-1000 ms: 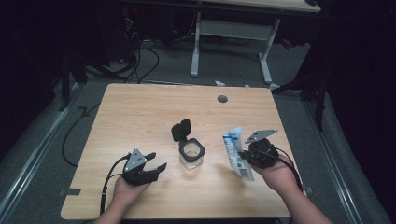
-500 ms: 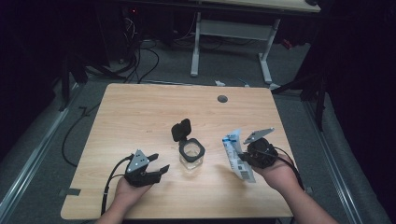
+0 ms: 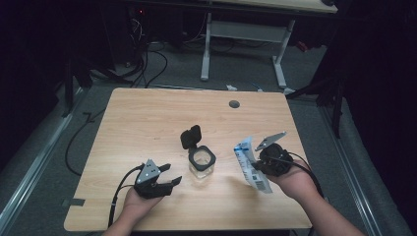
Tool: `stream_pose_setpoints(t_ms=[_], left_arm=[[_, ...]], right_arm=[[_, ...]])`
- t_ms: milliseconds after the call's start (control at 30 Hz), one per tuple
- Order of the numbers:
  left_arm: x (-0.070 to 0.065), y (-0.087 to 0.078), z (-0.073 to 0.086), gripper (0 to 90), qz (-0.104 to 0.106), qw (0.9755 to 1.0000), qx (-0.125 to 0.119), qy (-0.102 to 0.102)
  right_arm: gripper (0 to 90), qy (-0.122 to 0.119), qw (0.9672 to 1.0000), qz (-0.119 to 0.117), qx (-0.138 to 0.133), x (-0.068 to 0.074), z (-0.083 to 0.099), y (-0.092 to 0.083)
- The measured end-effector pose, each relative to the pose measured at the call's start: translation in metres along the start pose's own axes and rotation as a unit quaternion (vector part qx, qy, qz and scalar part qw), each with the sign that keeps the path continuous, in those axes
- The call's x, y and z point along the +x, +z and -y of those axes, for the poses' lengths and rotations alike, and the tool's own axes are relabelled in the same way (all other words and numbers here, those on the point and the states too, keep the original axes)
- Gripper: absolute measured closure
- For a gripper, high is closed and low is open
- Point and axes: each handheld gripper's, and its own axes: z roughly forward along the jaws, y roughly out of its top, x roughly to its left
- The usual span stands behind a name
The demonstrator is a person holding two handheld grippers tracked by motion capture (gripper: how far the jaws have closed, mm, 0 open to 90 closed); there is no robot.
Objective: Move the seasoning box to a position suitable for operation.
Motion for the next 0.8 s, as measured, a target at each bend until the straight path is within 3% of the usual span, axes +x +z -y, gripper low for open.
stream_pose_setpoints(t_ms=[567, 800], left_arm=[[-0.005, 0.002, 0.000, 35.4, 0.010, 0.9999, 0.001, 0.007], [-0.007, 0.003, -0.001, 35.3, 0.013, 0.9999, 0.003, 0.010]], right_arm=[[89.7, -0.012, 0.9977, -0.013, 0.065, 0.003, -0.009, 0.005], [89.7, -0.017, 0.9969, -0.019, 0.074, 0.003, -0.014, 0.003]])
